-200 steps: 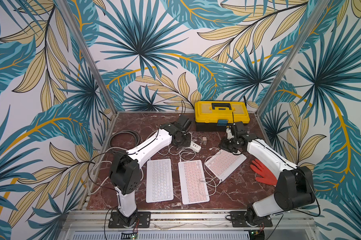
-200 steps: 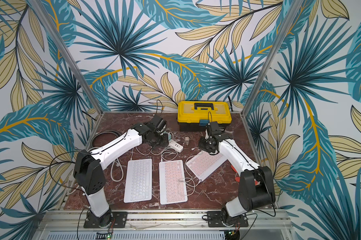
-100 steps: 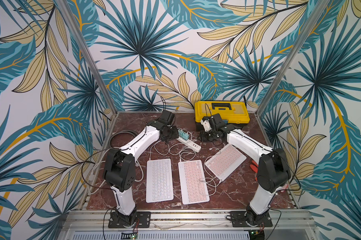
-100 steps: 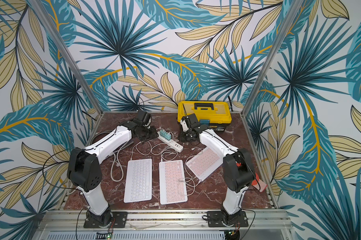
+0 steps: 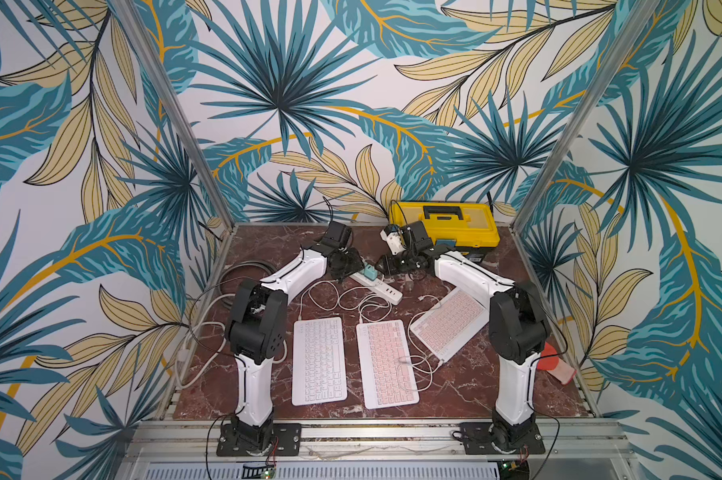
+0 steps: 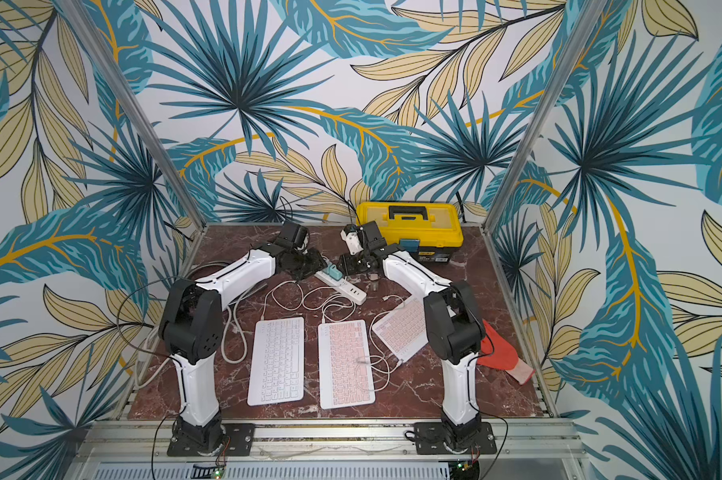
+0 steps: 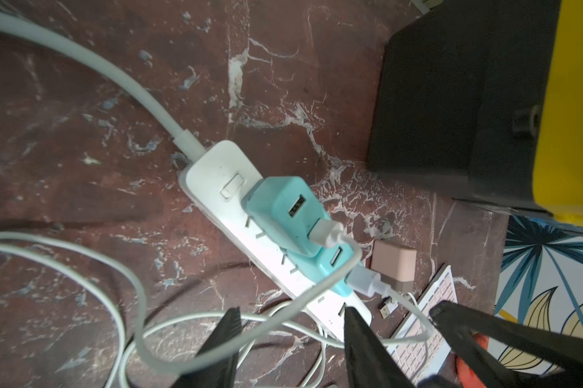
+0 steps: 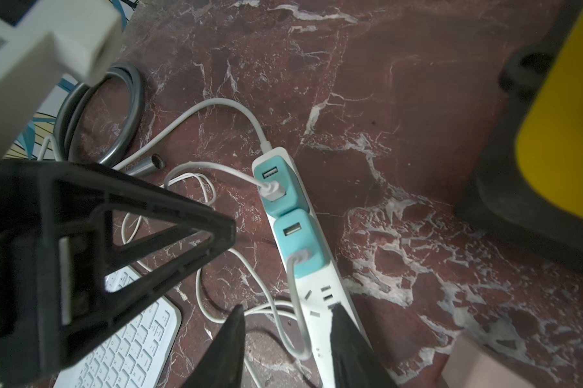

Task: Unplug the wireless keyboard
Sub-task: Remove the plug from the socket.

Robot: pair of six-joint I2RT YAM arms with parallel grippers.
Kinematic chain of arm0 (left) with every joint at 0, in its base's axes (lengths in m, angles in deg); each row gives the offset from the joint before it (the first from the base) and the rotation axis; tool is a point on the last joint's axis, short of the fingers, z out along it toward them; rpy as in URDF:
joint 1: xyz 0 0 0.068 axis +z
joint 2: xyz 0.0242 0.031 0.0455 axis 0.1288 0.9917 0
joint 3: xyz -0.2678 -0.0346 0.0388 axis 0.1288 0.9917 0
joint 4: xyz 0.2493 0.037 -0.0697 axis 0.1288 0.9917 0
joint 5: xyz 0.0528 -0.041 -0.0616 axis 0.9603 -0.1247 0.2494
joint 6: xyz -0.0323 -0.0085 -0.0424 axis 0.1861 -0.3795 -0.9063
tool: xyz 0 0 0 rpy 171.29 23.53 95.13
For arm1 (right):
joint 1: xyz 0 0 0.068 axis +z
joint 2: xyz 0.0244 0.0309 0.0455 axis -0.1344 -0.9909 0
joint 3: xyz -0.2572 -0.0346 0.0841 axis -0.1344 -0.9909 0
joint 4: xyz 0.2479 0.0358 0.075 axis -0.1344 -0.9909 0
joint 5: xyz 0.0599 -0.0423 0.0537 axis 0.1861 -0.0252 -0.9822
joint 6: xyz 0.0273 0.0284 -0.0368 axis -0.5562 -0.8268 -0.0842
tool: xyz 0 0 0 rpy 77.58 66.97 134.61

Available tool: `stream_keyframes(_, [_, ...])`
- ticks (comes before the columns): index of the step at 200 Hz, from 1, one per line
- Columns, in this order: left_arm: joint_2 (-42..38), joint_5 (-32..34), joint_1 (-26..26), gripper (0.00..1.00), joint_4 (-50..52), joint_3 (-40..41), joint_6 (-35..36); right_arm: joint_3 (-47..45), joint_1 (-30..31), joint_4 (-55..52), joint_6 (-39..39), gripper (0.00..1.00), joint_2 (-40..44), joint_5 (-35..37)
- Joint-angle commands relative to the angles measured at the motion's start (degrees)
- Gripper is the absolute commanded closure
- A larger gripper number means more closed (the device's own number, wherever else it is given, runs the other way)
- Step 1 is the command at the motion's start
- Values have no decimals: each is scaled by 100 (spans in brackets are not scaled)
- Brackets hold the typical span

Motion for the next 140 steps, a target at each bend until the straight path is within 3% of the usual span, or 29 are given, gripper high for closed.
stream_keyframes(1, [127, 87, 22, 48, -363, -145, -188, 239, 92, -149, 468, 53, -226, 29])
stream_keyframes(43, [432, -43, 5, 48, -673, -287, -393, 605, 177, -509, 873, 52, -570, 262])
stream_keyframes(98, [677, 317, -20, 50, -682, -364, -397, 866, 177, -724, 1164, 52, -915, 374])
stream_keyframes(140, [399, 504, -38, 58, -686, -34, -369, 1162, 175, -776, 1222, 53, -1258, 316])
